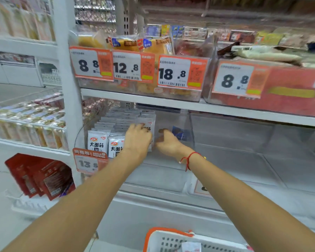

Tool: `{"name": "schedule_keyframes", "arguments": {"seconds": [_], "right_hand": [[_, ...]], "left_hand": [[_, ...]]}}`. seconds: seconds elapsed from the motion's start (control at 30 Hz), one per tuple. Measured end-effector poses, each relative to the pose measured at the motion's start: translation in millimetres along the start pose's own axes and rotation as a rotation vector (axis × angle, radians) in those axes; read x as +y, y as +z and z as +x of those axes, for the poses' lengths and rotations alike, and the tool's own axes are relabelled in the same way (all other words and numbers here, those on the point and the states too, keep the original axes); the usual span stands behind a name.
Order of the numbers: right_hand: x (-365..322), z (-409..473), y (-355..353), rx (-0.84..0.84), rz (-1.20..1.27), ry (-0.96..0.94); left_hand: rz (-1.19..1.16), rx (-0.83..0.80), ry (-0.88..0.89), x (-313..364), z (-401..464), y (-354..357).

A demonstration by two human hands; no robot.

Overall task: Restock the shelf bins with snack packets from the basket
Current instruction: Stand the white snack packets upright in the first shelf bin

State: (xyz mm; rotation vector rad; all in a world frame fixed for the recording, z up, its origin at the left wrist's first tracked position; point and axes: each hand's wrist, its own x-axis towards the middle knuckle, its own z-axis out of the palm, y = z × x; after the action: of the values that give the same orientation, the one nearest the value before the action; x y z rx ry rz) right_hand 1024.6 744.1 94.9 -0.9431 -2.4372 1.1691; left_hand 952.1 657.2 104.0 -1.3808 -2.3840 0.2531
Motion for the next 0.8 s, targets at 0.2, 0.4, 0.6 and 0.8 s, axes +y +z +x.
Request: {"name": "schedule_keyframes", "arguments": {"seconds": [0.2,0.4,0.6,0.8], "right_hand": [[20.9,-98.3,-5.3,0.153,0.118,-0.108],[103.2,-188.7,17.9,-0.056,-0.052,0.004],[179.5,-241.8,45.5,-0.214,-0.077,0.187],[244.0,-271.9,89.1,-0.216,-0.149,0.270]], "left_hand": [[-0.300,0.029,-0.114,29.5,-91.0,-13.7],[-0.660,0.051,-0.306,84.5,-173.7,1.8],[-0.718,-0.337,-0.242,129.7,-221.4,46.8],[-0.862,-0.627,-0.250,178.6,-253.4,108.2]]}}
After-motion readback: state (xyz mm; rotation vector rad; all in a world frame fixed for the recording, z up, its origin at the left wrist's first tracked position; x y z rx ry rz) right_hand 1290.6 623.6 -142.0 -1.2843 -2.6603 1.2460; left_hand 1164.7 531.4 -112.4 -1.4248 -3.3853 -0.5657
